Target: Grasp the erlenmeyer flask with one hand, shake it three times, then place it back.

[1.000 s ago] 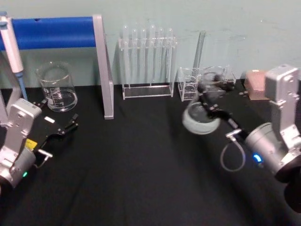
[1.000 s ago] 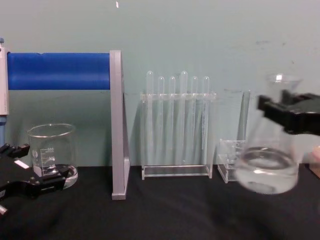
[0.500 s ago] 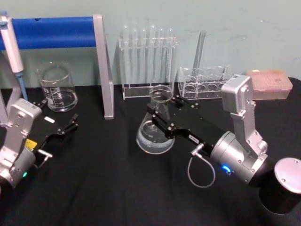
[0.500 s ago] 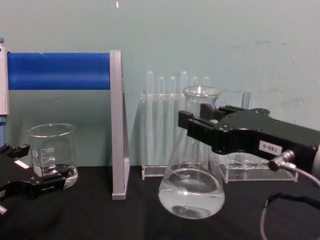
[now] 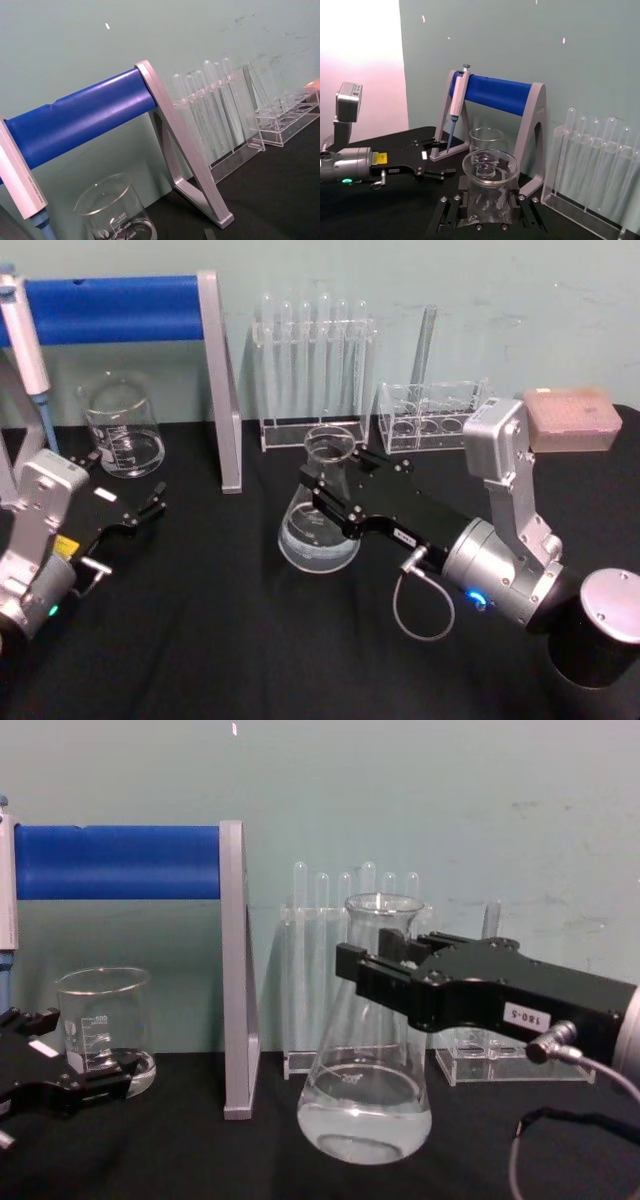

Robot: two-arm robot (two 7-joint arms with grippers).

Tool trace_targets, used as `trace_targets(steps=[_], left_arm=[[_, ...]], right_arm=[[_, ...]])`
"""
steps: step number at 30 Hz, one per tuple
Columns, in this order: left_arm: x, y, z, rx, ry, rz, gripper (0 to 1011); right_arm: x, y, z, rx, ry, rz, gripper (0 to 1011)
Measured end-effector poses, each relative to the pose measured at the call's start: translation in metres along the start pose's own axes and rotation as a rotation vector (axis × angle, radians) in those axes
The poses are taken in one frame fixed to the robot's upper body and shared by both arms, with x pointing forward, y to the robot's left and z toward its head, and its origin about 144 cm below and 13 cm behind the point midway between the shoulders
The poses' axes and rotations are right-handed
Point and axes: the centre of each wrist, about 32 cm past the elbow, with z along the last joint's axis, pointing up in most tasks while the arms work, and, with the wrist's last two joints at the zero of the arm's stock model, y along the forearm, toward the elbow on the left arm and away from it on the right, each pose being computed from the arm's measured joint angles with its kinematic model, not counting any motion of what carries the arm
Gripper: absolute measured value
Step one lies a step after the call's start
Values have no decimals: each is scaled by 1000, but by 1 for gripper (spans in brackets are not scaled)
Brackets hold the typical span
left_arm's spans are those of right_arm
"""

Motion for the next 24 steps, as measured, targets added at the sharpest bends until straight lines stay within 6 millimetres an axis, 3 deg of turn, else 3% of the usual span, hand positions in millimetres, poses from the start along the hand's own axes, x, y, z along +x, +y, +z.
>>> trace_targets(steps=[24], left_arm=[[0,0,0,0,0,0,1001]], right_arm=[[27,-3,-11,-44,-1,79,457]])
